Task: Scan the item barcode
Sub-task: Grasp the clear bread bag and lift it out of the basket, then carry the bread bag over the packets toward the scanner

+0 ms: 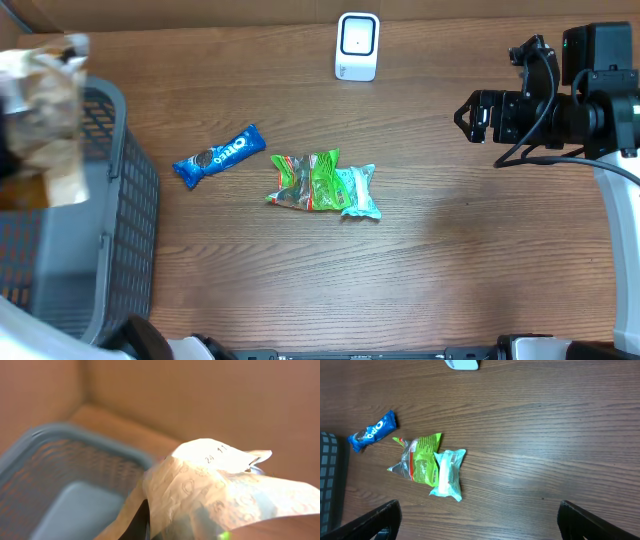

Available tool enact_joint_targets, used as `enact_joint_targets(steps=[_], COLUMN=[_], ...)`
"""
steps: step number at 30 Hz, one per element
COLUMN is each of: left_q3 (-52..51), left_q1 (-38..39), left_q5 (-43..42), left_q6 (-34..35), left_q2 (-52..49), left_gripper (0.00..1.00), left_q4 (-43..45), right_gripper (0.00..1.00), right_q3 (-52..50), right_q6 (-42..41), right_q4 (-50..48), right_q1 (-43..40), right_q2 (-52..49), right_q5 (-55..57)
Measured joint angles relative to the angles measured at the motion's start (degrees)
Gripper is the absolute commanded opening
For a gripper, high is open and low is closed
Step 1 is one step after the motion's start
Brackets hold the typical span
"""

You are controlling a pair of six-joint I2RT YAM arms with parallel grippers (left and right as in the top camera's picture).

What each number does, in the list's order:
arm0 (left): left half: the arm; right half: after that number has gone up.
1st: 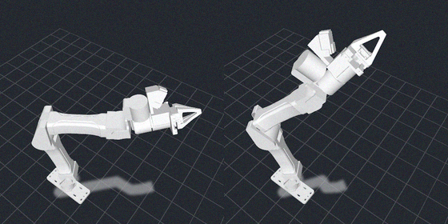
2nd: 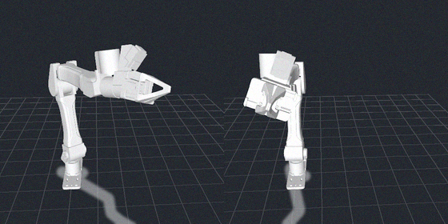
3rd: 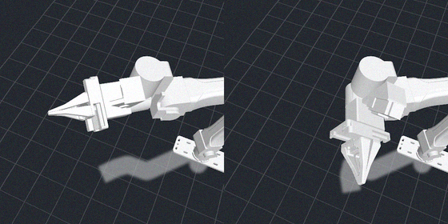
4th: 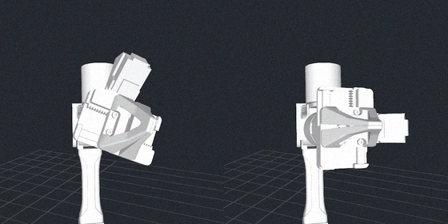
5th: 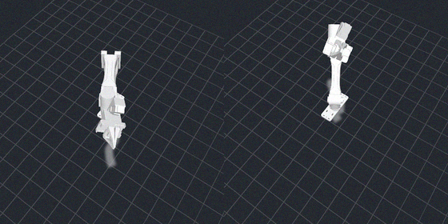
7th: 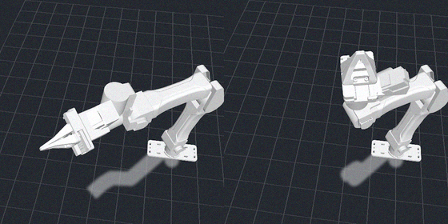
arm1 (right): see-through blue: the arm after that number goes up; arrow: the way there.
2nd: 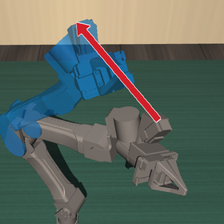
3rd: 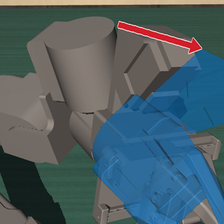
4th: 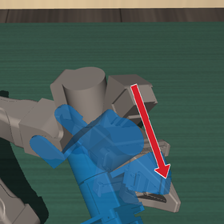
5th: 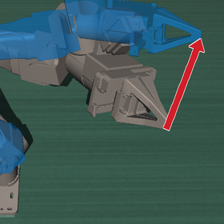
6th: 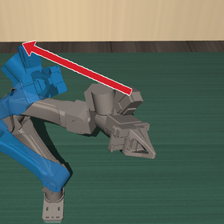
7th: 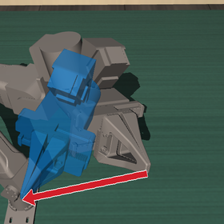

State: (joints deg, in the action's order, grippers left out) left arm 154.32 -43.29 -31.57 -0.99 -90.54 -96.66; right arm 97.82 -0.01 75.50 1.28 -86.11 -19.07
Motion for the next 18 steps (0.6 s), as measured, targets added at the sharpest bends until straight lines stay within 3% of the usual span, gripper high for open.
enact_joint_targets(steps=[7, 18], left_q3=[0.2, -12.4], left_q1=[17.6, 41.3], left_q5=[-5.6, 1.5], left_q6=[0.0, 3.1], left_q2=[3.4, -4.3], left_gripper=[0.04, 0.04], left_q4=[-0.2, 1.2], right_gripper=[1.00, 1.00], right_q3=[0.0, 0.0], right_q6=[0.0, 0.0], right_q4=[0.2, 0.4], right_q1=[0.0, 0.0], right_q2=[0.0, 0.0], right_q5=[0.0, 0.0])
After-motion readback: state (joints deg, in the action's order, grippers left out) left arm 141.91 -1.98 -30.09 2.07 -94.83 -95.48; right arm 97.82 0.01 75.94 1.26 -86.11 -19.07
